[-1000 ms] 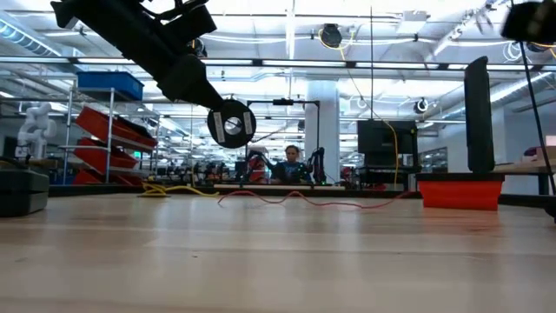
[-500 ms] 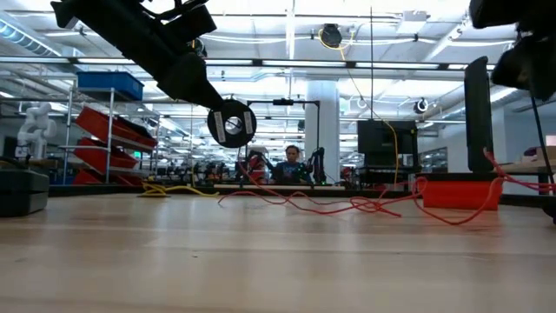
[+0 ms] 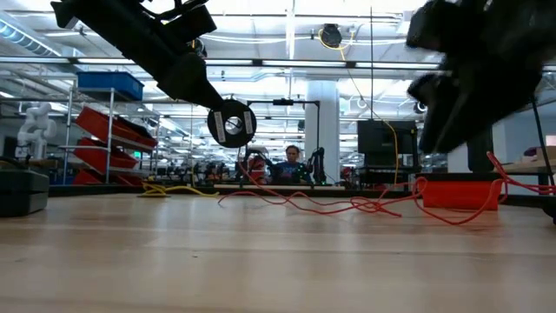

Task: Coil cords
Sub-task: Uncoil the red wire from the black spool

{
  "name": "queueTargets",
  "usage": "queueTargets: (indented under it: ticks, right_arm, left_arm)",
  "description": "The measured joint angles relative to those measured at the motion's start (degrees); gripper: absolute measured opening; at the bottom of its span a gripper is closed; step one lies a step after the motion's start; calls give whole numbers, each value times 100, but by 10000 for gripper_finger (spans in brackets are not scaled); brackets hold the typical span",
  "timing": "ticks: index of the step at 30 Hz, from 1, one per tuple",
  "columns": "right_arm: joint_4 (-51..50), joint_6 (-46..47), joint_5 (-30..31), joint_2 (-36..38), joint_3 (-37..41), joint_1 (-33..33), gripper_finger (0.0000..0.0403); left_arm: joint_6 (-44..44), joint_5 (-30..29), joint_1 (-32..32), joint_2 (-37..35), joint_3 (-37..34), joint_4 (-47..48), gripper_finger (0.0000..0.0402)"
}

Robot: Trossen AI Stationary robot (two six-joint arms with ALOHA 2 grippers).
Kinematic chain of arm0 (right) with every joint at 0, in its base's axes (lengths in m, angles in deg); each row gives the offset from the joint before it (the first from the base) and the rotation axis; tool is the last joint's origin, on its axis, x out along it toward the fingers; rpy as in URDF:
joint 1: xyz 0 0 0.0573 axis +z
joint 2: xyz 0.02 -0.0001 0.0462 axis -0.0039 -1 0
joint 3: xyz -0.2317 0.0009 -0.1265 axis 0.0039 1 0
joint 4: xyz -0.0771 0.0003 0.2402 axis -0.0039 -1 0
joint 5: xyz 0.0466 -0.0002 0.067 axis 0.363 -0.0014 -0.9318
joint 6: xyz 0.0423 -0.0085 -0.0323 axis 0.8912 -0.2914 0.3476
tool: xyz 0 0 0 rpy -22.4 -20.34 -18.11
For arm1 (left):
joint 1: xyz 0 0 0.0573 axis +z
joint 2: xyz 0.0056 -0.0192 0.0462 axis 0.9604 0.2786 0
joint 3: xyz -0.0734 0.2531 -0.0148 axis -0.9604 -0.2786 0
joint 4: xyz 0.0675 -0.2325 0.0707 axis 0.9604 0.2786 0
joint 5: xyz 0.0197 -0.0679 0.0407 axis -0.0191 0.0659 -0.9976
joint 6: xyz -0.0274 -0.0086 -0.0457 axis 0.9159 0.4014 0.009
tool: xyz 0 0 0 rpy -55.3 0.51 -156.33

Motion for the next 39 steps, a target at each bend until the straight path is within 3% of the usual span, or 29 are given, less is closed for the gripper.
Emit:
queueTargets:
  ticks: [9, 17, 27, 31, 37, 39]
  right_arm:
    - [234, -535, -165, -819, 0, -620, 141]
    - [563, -656, -1022, -868, 0, -729, 141]
    - [788, -678, -1080, -868, 0, -722, 137]
    - [775, -678, -1073, -868, 0, -722, 111]
    - [725, -761, -1066, -865, 0, -719, 20]
    - [724, -778, -1159, -857, 0, -687, 7]
  left_arm:
    - [0, 2, 0, 0, 0, 2, 0]
    - [0, 6, 0, 0, 0, 4, 0]
    - [0, 47, 0, 0, 0, 4, 0]
    - [0, 47, 0, 0, 0, 4, 0]
    - [0, 47, 0, 0, 0, 4, 0]
    - [0, 54, 0, 0, 0, 4, 0]
